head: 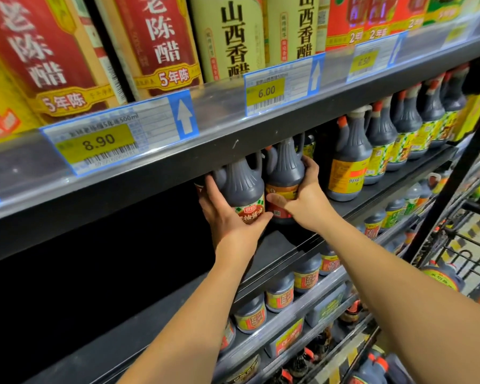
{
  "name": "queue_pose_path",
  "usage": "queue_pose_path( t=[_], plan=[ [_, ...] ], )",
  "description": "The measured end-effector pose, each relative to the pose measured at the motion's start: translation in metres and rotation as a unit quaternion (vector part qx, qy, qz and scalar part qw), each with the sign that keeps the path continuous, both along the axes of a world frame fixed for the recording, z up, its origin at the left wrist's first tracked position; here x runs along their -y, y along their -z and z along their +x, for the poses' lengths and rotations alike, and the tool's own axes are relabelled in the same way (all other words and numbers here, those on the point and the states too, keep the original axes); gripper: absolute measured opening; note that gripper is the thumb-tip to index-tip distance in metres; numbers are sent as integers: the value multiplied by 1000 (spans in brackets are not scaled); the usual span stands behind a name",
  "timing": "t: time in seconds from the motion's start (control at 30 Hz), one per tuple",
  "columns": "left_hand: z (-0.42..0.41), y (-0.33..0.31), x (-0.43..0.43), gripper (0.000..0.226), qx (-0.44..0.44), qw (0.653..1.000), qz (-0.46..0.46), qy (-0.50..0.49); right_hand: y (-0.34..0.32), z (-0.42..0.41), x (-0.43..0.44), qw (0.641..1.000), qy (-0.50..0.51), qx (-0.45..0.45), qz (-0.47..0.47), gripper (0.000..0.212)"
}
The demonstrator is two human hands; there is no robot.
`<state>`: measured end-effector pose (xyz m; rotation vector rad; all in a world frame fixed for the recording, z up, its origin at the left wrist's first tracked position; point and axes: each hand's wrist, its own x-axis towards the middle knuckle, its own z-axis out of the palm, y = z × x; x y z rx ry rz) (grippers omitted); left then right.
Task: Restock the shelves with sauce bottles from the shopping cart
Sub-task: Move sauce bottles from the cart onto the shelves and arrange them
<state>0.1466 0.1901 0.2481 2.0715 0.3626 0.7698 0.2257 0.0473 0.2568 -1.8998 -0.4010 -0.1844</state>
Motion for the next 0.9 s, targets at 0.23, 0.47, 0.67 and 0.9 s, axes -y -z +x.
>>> queue_pose_path(
  t=[0.23, 0.47, 0.67, 0.9],
  plan=[
    [-39, 4, -8, 123, 62, 997, -26, 49, -1, -37, 21, 995, 51, 8, -83, 113],
    [-73, 8, 24, 108, 84, 986, 9, 145, -2, -89, 70, 982, 138, 19, -128, 95],
    [-89, 32, 78, 103, 61, 960, 14, 273, 14, -141, 134, 964, 229, -25, -132, 89],
    [-104, 90, 143, 100, -35, 916, 64, 395, 69, -207, 205, 930, 327, -111, -127, 86]
  ],
)
